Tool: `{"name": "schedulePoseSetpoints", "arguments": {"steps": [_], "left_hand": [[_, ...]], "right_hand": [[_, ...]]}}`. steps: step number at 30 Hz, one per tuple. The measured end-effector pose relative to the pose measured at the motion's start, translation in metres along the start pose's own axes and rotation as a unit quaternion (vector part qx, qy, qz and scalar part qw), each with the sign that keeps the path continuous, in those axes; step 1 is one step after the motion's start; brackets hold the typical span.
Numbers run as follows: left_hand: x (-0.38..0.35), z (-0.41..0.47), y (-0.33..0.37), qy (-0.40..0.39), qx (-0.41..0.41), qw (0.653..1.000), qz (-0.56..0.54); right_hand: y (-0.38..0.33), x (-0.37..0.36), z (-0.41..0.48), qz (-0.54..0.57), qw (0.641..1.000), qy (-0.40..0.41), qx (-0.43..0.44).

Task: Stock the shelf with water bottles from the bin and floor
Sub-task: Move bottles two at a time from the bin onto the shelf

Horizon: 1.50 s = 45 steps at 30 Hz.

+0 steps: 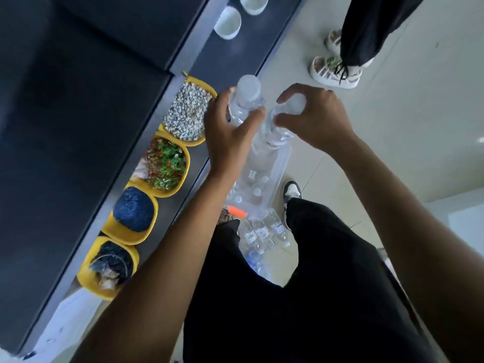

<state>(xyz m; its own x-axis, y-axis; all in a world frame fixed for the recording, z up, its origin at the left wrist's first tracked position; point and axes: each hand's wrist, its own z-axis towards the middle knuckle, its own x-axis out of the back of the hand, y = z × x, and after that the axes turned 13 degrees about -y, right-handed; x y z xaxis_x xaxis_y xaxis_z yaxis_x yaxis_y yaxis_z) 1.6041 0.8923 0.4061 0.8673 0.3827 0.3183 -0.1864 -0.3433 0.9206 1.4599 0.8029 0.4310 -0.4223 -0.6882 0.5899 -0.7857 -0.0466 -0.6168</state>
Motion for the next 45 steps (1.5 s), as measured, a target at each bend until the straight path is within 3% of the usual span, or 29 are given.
{"name": "schedulePoseSetpoints", "arguments": {"steps": [8,12,18,25,32,39,45], "left_hand": [[0.075,-0.049,0.151,0.039,-0.073,0.992,-0.092],[0.131,-0.069,0.213,0.063,-0.148,0.980,-0.121],[0.231,-0.093,0.270,0.133,-0.217,0.956,-0.146],[0.342,-0.093,0.254,0.229,-0.208,0.941,-0.139],[0.410,-0.075,0.203,0.290,-0.151,0.942,-0.074],[0.451,-0.065,0.168,0.252,-0.142,0.956,-0.056],[0.477,-0.058,0.163,0.167,-0.153,0.974,-0.025]], "right_hand": [[-0.132,0.105,-0.107,-0.064,0.991,0.016,0.120],[-0.207,0.143,-0.141,-0.106,0.973,0.046,0.200],[-0.308,0.166,-0.168,-0.033,0.940,0.038,0.336],[-0.399,0.128,-0.150,0.008,0.905,-0.004,0.425],[-0.478,0.069,-0.112,-0.078,0.906,-0.023,0.416],[-0.528,0.019,-0.071,-0.158,0.906,-0.071,0.386],[-0.547,-0.006,-0.053,-0.209,0.891,-0.093,0.391]]}}
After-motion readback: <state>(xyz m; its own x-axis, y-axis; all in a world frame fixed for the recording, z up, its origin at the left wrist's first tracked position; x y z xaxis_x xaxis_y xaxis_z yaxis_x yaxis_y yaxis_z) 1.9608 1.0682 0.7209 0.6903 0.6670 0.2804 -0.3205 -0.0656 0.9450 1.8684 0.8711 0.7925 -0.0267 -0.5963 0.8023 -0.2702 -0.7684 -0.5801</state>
